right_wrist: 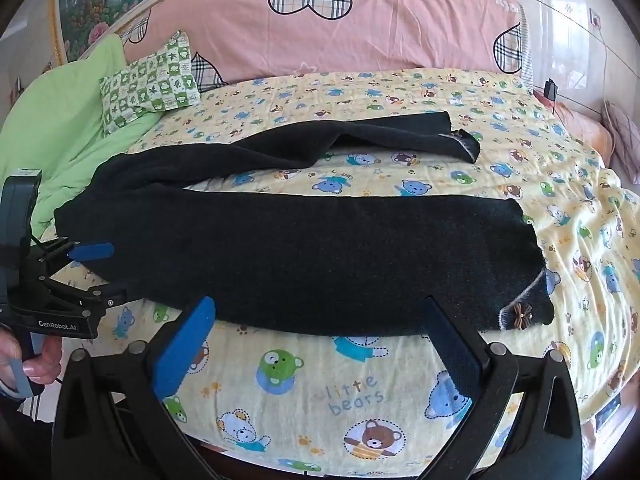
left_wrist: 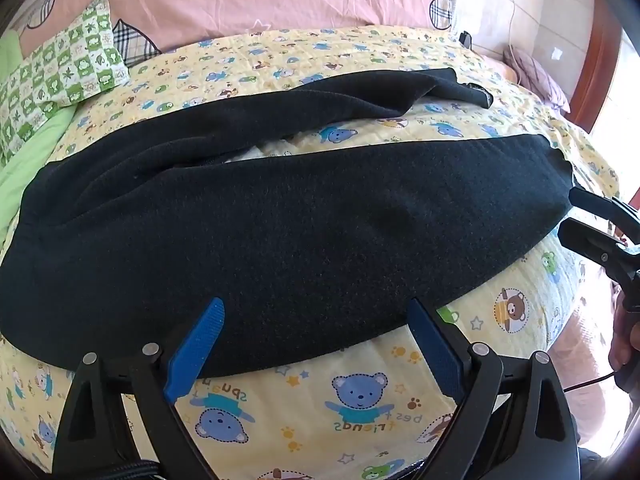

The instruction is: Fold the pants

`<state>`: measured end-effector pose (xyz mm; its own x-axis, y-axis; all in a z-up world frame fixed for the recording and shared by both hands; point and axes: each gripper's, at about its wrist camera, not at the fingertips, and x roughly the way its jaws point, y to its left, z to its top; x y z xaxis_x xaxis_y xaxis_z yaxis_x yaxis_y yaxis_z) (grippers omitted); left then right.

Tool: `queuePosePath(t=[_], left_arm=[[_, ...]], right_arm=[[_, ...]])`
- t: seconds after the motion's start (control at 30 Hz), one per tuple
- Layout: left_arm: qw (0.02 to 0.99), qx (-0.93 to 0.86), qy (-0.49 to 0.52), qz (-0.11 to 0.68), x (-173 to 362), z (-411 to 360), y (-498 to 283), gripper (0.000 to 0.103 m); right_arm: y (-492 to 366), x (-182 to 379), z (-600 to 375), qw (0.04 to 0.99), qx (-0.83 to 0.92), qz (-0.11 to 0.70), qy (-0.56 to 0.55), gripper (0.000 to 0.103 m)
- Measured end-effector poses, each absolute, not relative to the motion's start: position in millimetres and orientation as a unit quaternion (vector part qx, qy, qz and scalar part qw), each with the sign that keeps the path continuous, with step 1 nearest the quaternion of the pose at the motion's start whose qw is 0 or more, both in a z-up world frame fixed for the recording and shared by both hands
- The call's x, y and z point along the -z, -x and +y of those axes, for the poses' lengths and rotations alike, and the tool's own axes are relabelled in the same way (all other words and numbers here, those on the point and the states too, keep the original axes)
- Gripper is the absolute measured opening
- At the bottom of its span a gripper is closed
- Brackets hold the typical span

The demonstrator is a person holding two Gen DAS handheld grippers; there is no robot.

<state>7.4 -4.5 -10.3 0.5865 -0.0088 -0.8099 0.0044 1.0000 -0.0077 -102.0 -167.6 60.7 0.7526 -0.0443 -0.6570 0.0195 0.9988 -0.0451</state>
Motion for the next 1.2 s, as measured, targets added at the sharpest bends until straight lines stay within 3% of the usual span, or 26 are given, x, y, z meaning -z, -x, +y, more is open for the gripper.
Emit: queuePosePath(t=[1.2], left_arm=[[0.89,-0.004,0.002,0.457,12.2,2.4,-8.7,0.094]], right_arm=[[100.0,-57.4,-152.4,0.935,0.011,0.356,0.012,0.103]])
